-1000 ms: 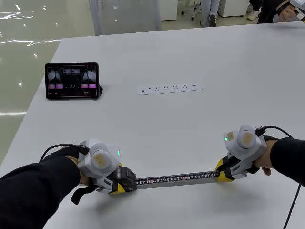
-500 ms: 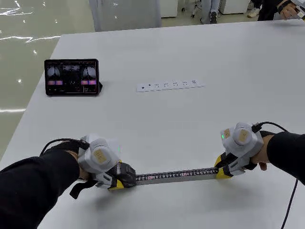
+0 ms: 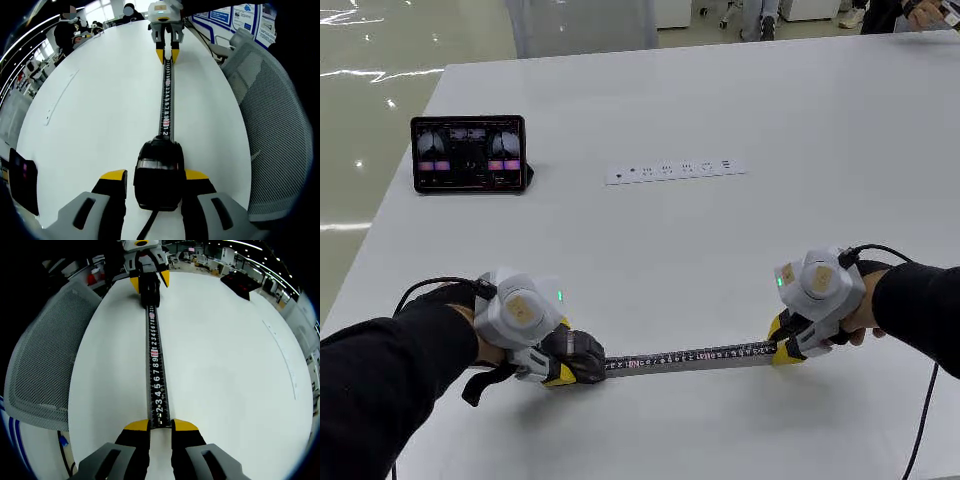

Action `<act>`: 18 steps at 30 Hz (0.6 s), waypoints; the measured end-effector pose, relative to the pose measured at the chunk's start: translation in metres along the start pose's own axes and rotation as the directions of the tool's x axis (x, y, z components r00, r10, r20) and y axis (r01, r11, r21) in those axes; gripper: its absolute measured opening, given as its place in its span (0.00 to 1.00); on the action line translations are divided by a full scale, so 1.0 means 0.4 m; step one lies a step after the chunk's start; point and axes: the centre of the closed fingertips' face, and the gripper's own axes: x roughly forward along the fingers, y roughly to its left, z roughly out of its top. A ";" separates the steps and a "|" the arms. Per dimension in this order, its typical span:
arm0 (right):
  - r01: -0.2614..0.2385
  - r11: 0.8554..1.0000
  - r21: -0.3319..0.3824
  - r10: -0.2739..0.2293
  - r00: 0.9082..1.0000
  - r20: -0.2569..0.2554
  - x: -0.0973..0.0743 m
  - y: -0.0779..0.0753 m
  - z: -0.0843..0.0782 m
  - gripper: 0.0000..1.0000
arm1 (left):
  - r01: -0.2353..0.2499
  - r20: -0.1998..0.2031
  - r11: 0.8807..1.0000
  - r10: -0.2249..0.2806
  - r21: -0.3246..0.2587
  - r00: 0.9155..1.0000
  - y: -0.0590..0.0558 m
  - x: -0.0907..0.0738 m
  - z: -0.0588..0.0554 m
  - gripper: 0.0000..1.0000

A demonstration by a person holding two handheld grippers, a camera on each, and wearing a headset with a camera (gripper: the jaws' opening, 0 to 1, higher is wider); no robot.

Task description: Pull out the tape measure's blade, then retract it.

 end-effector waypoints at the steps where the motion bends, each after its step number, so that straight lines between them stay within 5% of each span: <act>1: 0.001 1.000 -0.005 -0.001 1.000 -0.006 0.000 0.001 0.000 0.12 | 0.002 0.001 1.000 -0.002 0.000 1.000 -0.002 -0.002 0.000 0.38; 12: 0.025 1.000 -0.009 -0.025 1.000 -0.012 -0.017 -0.006 0.007 0.26 | -0.014 0.007 0.999 0.014 -0.053 1.000 0.016 -0.035 -0.013 0.45; 18: 0.013 0.997 0.081 -0.012 1.000 -0.016 -0.017 0.003 0.001 0.35 | -0.023 0.022 0.996 0.025 -0.085 0.999 0.023 -0.053 -0.013 0.53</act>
